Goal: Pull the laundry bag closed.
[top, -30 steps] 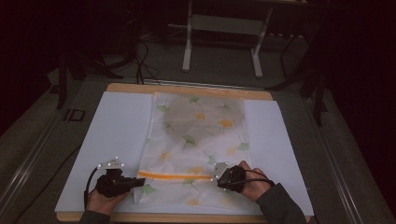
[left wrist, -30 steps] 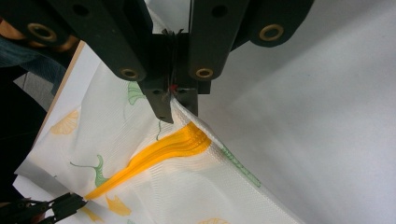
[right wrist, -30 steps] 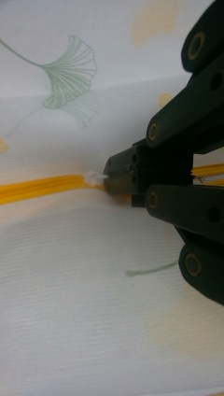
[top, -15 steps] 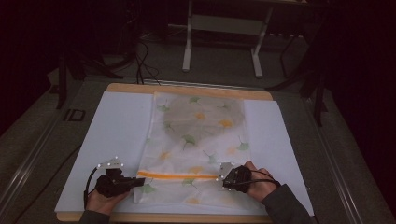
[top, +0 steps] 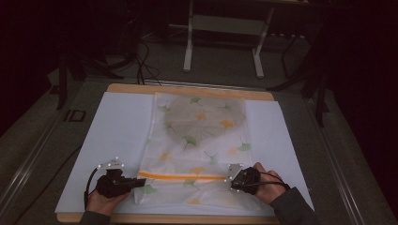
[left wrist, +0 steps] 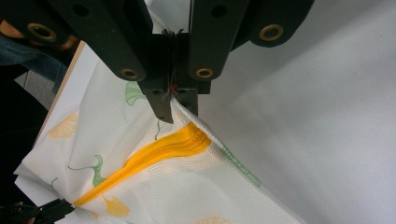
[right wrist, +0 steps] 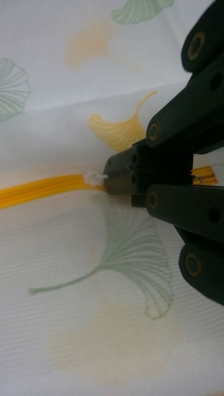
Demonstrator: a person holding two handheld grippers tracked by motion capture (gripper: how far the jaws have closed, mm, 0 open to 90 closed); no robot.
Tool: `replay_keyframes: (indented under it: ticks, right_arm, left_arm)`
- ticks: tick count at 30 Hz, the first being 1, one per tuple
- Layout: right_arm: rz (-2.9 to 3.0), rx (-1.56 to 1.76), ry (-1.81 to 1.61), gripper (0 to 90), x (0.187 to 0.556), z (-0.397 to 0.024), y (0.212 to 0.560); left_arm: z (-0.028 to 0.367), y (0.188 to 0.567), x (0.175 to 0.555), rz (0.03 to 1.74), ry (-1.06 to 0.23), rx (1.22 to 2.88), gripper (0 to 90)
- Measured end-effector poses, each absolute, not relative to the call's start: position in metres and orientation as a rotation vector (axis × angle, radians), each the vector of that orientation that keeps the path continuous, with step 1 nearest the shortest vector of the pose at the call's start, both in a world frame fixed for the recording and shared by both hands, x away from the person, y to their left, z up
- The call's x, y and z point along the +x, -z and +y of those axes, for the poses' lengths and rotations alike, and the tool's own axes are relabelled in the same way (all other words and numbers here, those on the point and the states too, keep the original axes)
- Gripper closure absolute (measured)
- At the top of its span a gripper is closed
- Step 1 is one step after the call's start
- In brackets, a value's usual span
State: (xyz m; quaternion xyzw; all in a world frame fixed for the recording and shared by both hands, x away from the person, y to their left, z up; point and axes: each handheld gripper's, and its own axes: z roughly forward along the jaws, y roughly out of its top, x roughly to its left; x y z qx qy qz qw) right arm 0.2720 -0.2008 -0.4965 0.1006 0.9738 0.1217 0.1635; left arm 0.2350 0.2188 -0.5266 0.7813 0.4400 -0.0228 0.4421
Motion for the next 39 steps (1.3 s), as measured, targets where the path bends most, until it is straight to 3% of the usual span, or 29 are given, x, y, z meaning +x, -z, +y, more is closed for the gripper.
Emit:
replay_keyframes:
  ticks: [17,29,39]
  right_arm:
    - [2.771,0.395,-0.311,90.0,0.271,-0.242,0.496]
    - [2.712,0.391,-0.183,90.0,0.273,-0.25,0.491]
    - [2.744,0.453,-0.3,90.0,0.268,-0.269,0.491]
  left_arm:
    - [0.217,0.529,0.236,1.081,0.085,1.95,88.7]
    - [0.221,0.528,0.236,1.096,0.086,1.929,88.7]
    - [0.214,0.531,0.235,1.081,0.114,1.963,88.6]
